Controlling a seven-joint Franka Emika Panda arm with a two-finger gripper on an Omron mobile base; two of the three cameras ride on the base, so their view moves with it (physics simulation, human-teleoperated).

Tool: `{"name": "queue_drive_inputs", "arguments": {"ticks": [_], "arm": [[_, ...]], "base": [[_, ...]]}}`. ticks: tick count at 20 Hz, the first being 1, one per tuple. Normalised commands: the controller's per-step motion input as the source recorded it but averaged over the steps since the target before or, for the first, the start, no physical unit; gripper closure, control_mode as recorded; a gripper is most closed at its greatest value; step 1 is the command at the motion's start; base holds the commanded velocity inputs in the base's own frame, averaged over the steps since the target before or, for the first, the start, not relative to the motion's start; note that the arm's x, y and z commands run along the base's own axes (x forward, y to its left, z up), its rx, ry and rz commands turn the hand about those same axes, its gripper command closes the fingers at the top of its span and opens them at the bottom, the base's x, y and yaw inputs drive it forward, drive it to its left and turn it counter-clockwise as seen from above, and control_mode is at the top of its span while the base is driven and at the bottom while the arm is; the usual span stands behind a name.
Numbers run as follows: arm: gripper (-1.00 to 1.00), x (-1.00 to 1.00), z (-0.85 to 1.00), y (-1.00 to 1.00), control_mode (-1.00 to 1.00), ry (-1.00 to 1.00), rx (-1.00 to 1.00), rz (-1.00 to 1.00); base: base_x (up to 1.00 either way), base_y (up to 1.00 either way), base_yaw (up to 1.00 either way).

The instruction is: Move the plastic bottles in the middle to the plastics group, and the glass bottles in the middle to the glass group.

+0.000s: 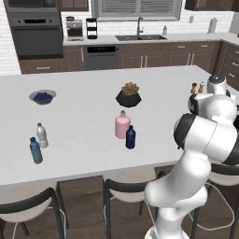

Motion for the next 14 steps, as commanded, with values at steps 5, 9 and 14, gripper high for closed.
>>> {"name": "queue_drive_inputs", "arguments": {"ticks": [5,9,14], "arm": [[-1.0,-0.5,0.21,0.73,-1.0,0.15,-0.02,0.08],[-1.0,-0.4,0.14,0.75,-1.0,0.16,0.0,0.19],[-1.0,-0.26,0.15,0.77,-1.0,0.15,0.03,0.32]], "base": [[0.0,0.0,0.0],[0.0,0.0,0.0],[0.0,0.0,0.0]]}}
